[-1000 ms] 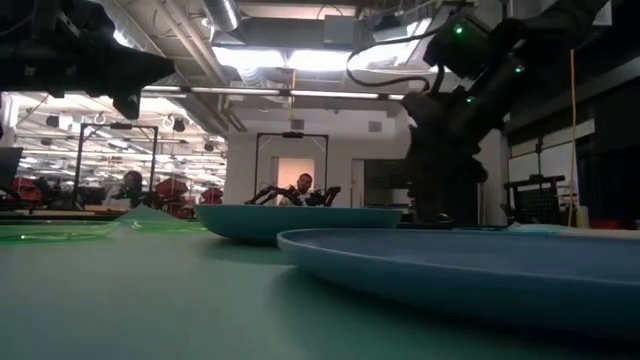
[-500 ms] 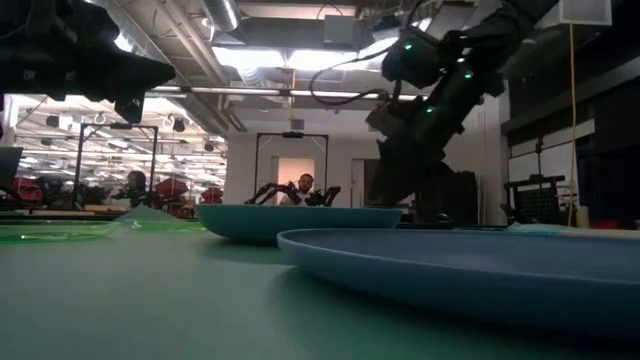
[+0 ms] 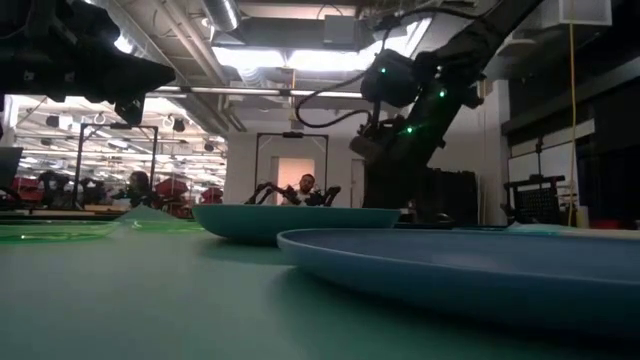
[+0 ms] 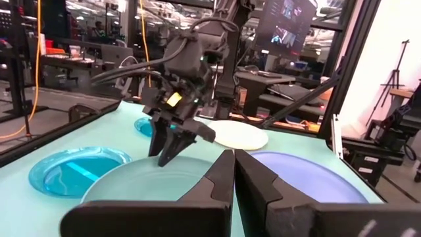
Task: Stack plastic plates
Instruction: Stack the blue plate on the green plate
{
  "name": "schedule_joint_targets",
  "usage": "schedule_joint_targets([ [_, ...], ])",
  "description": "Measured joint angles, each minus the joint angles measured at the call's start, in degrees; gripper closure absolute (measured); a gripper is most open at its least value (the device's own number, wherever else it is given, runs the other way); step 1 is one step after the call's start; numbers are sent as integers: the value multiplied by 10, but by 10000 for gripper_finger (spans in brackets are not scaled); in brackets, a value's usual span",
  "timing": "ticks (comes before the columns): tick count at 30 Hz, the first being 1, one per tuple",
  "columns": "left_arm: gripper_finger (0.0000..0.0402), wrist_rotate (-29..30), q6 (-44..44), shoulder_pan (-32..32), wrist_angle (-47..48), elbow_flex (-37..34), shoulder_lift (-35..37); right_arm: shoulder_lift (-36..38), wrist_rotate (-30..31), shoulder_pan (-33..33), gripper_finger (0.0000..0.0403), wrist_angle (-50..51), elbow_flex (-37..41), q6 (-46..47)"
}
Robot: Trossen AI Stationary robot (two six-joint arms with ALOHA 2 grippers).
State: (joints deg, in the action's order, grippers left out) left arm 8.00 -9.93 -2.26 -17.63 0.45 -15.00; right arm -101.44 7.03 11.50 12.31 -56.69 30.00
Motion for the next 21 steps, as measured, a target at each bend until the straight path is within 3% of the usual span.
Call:
schedule_joint_targets([
  [11,395,0,13,0,2,0,0,-18,-13,-2,253,-2,0,11],
  [18,395,-6,15,0,0,0,0,-27,-39,-2,340,-9,0,3],
  [21,395,24,21,0,-11,0,0,-27,-67,0,386,-15,-1,2],
])
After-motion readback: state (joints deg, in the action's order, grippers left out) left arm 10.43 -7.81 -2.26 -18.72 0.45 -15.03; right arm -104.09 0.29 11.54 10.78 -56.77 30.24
